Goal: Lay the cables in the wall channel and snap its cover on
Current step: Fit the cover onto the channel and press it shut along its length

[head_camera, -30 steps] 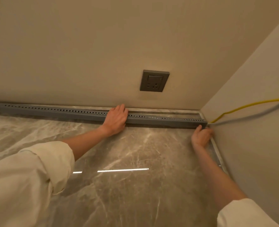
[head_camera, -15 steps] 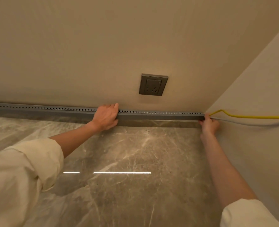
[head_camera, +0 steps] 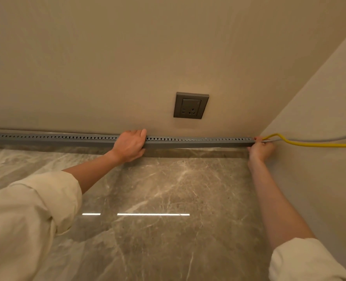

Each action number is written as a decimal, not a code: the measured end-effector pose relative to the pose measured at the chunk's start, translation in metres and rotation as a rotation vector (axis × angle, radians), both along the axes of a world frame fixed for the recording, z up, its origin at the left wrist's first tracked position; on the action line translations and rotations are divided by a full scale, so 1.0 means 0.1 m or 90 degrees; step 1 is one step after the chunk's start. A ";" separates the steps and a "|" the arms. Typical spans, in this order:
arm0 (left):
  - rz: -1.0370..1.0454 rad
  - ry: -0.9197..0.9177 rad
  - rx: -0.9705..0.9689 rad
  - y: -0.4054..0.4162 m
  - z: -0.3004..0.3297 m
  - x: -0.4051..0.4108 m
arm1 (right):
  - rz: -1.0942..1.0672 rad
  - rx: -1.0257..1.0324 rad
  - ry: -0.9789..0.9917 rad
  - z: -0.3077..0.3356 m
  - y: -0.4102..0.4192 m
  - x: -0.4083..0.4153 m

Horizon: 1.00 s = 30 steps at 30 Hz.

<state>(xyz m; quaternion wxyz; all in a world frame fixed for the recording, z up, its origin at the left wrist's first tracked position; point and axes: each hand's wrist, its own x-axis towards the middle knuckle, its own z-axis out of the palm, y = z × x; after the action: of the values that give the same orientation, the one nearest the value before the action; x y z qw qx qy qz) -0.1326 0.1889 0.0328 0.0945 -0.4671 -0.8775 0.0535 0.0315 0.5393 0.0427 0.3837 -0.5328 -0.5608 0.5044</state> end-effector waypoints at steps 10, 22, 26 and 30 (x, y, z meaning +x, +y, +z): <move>0.014 -0.021 0.014 -0.01 0.08 -0.03 | -0.161 0.127 -0.064 0.10 -0.17 -0.13; 0.022 -0.038 0.015 0.12 0.03 -0.01 | -0.101 -0.081 0.070 -0.04 -0.24 -0.13; 0.018 -0.035 0.048 0.25 -0.03 -0.05 | 0.178 -0.282 0.066 -0.17 -0.65 -0.13; -0.007 -0.002 0.045 0.38 -0.14 -0.02 | 0.301 -0.386 0.142 -0.18 -0.89 -0.30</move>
<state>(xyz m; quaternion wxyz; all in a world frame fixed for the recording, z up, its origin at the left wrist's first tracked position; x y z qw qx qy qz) -0.1345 0.2270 0.0185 0.1095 -0.4685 -0.8764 0.0212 0.0017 0.4507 0.0248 0.1409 -0.4199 -0.4488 0.7762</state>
